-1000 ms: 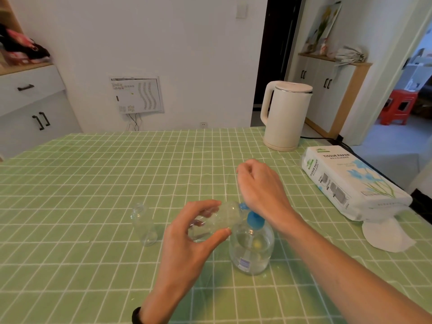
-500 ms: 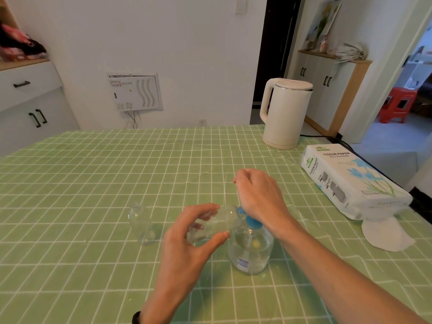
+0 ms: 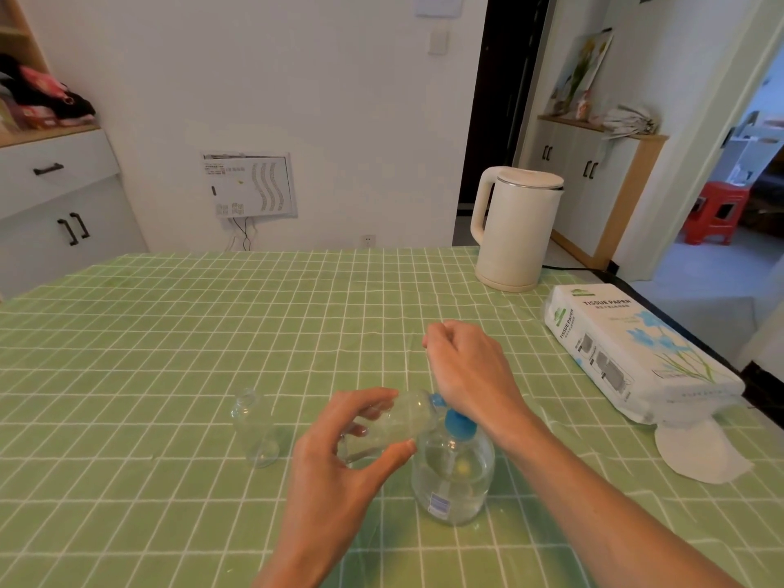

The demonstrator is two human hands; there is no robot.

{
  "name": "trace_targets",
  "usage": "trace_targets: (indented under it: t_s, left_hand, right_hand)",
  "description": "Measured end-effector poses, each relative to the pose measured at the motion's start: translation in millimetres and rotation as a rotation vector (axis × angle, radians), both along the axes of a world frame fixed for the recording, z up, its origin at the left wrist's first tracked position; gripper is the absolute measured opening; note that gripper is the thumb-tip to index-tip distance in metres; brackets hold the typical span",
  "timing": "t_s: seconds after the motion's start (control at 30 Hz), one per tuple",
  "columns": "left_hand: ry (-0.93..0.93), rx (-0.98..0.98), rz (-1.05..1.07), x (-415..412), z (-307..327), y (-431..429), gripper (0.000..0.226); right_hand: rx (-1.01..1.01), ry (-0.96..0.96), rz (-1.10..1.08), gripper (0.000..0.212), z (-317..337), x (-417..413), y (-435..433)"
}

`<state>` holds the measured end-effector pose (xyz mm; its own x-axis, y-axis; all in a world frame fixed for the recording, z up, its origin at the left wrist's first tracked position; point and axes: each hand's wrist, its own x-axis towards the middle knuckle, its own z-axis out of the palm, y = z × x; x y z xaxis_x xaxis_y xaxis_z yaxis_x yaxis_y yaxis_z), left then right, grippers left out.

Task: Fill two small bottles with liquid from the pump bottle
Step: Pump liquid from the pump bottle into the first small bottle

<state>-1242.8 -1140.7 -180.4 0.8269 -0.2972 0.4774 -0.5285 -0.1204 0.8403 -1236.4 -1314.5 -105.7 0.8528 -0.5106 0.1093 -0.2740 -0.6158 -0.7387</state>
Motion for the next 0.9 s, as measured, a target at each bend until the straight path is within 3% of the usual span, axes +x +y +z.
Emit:
trace_targets:
  t_s: [0.9]
  left_hand:
    - [0.039, -0.006, -0.003, -1.3, -4.9, 1.1, 0.048]
  right_hand:
    - [0.039, 0.003, 0.026, 0.044, -0.9, -1.3, 2.1]
